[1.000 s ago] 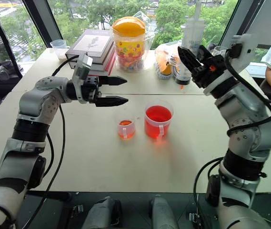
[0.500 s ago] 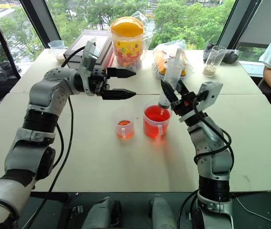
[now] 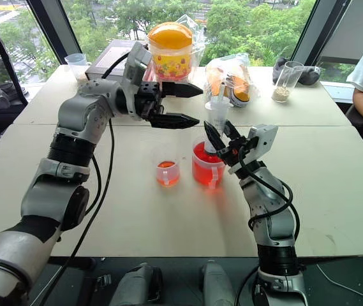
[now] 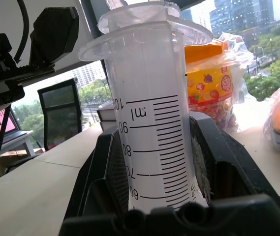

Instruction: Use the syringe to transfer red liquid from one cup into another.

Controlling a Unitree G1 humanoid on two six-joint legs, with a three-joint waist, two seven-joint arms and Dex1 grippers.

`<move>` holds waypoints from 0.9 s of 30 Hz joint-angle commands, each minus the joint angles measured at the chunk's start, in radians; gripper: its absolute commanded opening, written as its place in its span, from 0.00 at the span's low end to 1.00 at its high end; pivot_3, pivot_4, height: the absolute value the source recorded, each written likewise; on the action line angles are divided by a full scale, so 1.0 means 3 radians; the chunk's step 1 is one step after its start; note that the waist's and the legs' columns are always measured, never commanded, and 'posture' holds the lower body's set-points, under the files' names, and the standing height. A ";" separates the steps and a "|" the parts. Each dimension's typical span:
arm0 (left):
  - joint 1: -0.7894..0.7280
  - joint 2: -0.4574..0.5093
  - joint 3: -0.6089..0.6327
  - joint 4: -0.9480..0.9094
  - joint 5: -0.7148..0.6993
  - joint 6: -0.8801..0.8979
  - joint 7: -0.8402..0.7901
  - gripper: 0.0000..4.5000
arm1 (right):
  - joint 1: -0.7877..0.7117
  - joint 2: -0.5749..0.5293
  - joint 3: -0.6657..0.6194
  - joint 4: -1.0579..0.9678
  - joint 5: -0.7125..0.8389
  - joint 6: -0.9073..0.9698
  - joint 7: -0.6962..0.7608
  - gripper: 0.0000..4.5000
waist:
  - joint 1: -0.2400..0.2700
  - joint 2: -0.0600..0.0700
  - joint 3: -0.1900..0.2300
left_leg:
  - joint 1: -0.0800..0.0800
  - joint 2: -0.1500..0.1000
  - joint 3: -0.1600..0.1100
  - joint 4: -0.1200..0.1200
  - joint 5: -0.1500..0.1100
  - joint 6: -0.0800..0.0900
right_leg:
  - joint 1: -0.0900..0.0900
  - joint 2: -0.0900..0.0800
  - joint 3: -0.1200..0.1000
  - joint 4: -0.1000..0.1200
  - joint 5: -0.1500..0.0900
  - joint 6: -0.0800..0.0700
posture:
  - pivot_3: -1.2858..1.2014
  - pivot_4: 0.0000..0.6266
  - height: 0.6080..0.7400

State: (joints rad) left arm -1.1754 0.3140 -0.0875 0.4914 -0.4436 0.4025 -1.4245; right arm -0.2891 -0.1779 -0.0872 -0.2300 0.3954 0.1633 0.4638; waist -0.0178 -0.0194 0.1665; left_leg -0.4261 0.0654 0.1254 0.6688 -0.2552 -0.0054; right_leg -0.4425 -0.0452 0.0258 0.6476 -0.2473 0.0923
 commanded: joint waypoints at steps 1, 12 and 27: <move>-0.0159 -0.0051 0.0008 0.0048 0.0030 -0.0118 -0.0044 1.00 | -0.0001 -0.0028 0.0049 -0.0142 -0.0033 -0.0099 0.0011 0.31 | 0.0001 0.0000 0.0000 | 0.0000 0.0000 0.0000 0.0000 0.0000 0.0000 | 0.0000 0.0000 0.0000 0.0000 0.0000 0.0000 | 0.52 0.24 1.00; -0.0321 -0.0303 -0.0069 0.0466 0.0205 -0.0349 -0.0134 1.00 | -0.0016 -0.0099 0.0163 -0.0273 -0.0114 -0.0093 0.0023 0.31 | 0.0003 0.0000 0.0000 | 0.0000 0.0000 -0.0001 0.0000 0.0000 0.0000 | 0.0000 0.0000 0.0000 -0.0001 0.0000 0.0000 | 0.52 0.24 1.00; -0.0497 -0.0433 0.0155 0.0666 0.0164 -0.0370 -0.0020 0.02 | 0.0013 -0.0137 0.0224 -0.0258 -0.0116 -0.0058 0.0063 0.31 | 0.0006 -0.0001 0.0000 | -0.0001 -0.0001 -0.0002 0.0000 0.0000 0.0000 | 0.0000 0.0000 0.0000 -0.0001 0.0000 0.0000 | 0.52 0.24 1.00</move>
State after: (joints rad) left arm -1.2748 0.2007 -0.0582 0.7085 -0.3822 0.3081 -1.4328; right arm -0.2814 -0.2180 -0.0276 -0.2732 0.3535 0.1581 0.4773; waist -0.0159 -0.0197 0.1666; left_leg -0.4264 0.0651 0.1247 0.6689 -0.2553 -0.0052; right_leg -0.4424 -0.0453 0.0257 0.6472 -0.2474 0.0923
